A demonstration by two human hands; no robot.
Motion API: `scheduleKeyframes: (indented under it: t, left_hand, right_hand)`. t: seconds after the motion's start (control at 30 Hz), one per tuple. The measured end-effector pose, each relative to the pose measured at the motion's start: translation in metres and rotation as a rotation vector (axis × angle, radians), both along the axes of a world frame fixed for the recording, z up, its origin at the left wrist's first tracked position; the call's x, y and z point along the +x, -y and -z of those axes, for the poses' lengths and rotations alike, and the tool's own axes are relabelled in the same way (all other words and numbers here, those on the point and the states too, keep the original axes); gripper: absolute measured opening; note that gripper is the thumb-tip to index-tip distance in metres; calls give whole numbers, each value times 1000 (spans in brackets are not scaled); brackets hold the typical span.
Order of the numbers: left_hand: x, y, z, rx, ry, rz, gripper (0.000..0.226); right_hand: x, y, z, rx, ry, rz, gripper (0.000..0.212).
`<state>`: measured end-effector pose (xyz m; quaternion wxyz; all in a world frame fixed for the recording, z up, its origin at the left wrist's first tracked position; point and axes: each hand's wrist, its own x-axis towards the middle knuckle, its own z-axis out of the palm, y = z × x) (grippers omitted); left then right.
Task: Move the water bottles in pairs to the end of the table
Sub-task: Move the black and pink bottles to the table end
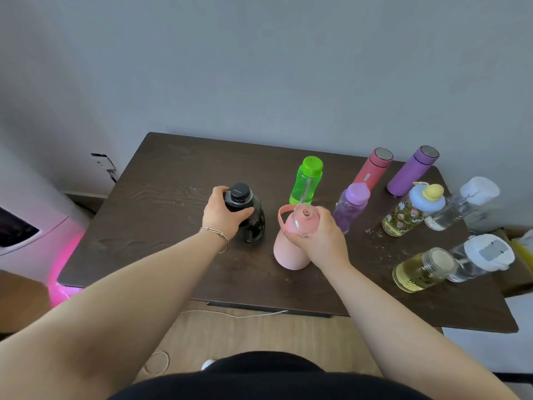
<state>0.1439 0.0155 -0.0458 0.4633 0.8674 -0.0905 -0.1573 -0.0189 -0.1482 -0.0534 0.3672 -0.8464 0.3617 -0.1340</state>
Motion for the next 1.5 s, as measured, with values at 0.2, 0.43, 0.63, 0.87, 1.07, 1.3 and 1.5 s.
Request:
scheduleKeyframes:
  t: [0.2,0.43,0.63,0.87,1.07,1.3,1.5]
  left_hand:
    - [56,-54,-13,13,19,11,74]
    - [120,-89,-24,34,59,-22,76]
    - [164,-92,-20,49,63,-89,74]
    - [205,-93,-20,108,81,-173,78]
    - [248,-92,-22,111,88,-217,76]
    - [315,-82,-18,73,71,-158,71]
    - [374,-62,-9,18,46,-71,68]
  right_hand:
    - [53,-40,-13,10,12,23,86]
    - [121,-61,-23,-3,20,-15,84]
    - [180,-58,-22,-8,-1,-70,88]
    - [248,-40,-16,36,46,-143,85]
    - [296,-32,-14,36,46,-167,83]
    - [348,-33,-9,8,23,-94,85]
    - [398,-34,-3,2,-1,-23,82]
